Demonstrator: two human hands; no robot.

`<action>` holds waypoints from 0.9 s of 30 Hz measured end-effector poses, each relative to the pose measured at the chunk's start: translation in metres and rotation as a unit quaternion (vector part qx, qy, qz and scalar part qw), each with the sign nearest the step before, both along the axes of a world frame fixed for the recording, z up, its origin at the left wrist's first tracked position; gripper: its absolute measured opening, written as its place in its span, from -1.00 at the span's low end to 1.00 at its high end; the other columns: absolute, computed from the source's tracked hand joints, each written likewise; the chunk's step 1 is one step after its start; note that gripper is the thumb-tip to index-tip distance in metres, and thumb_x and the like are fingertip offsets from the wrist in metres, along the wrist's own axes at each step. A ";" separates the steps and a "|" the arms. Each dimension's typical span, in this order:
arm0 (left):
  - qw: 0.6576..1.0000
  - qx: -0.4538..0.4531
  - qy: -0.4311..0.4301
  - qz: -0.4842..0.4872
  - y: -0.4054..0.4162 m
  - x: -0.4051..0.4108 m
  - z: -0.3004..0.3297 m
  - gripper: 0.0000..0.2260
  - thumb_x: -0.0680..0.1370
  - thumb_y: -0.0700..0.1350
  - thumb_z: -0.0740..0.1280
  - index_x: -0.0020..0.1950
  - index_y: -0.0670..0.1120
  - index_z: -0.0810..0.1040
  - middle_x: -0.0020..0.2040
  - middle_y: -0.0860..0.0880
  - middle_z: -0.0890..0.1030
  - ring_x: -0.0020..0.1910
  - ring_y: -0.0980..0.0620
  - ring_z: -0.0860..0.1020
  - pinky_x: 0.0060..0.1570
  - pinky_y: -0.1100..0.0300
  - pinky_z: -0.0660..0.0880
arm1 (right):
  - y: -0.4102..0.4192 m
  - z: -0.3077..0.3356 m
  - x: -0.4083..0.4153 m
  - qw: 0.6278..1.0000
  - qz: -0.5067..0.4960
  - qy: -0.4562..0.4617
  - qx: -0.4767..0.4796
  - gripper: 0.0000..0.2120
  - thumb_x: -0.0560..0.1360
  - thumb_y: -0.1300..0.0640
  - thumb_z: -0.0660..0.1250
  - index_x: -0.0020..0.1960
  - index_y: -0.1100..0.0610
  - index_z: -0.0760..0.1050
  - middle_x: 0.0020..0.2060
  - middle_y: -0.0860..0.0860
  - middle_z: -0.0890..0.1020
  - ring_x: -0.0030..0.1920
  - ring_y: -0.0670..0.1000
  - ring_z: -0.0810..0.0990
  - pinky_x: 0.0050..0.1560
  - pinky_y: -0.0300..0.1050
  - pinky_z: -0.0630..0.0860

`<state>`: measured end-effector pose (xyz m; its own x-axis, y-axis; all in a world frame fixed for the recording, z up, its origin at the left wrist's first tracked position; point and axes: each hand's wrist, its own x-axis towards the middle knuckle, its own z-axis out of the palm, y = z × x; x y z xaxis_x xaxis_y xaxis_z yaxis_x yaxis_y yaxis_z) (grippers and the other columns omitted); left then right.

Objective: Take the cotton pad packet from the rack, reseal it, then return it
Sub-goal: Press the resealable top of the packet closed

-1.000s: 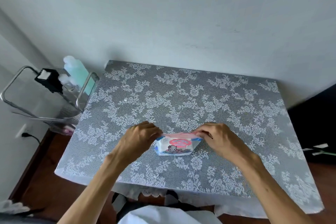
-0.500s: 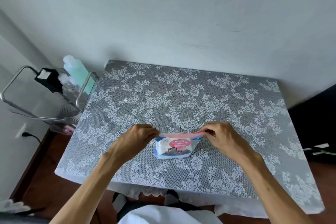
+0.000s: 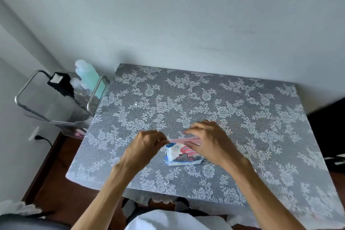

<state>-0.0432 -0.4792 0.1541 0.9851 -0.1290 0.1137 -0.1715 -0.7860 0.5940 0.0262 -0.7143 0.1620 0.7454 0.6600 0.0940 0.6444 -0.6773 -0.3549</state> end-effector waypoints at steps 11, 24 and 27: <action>1.000 0.017 -0.004 -0.017 0.006 -0.005 -0.004 -0.89 0.53 -0.10 0.41 0.02 -0.08 0.66 -0.11 0.03 0.67 -0.27 0.23 0.59 -0.24 0.38 0.57 | 0.026 -0.007 0.003 1.000 0.018 0.000 -0.003 -0.80 0.45 -0.05 0.43 0.02 0.00 0.63 -0.15 -0.13 0.65 -0.15 -0.11 0.48 0.01 -0.09 0.47; 0.995 -0.091 0.043 0.023 0.006 0.002 -0.003 -0.93 0.48 -0.21 0.47 -0.10 -0.04 0.68 -0.23 0.12 0.66 -0.23 0.24 0.62 -0.20 0.37 0.57 | 0.023 -0.003 0.002 1.000 0.013 0.021 0.013 -0.83 0.48 -0.04 0.37 0.00 0.00 0.62 -0.18 -0.14 0.65 -0.25 -0.20 0.46 -0.17 -0.33 0.40; 0.992 -0.108 0.046 0.039 0.006 0.002 -0.004 -0.93 0.46 -0.17 0.49 -0.07 -0.04 0.69 -0.23 0.13 0.67 -0.24 0.24 0.62 -0.21 0.38 0.57 | 0.020 -0.008 0.004 0.999 0.005 0.043 0.015 -0.82 0.50 -0.03 0.35 0.04 0.02 0.62 -0.14 -0.13 0.67 -0.27 -0.29 0.45 -0.23 -0.46 0.32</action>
<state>-0.0415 -0.4736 0.1506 0.9986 -0.0348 0.0406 -0.0535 -0.6468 0.7607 0.0302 -0.6947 0.1544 0.7454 0.6648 0.0502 0.6169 -0.6593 -0.4298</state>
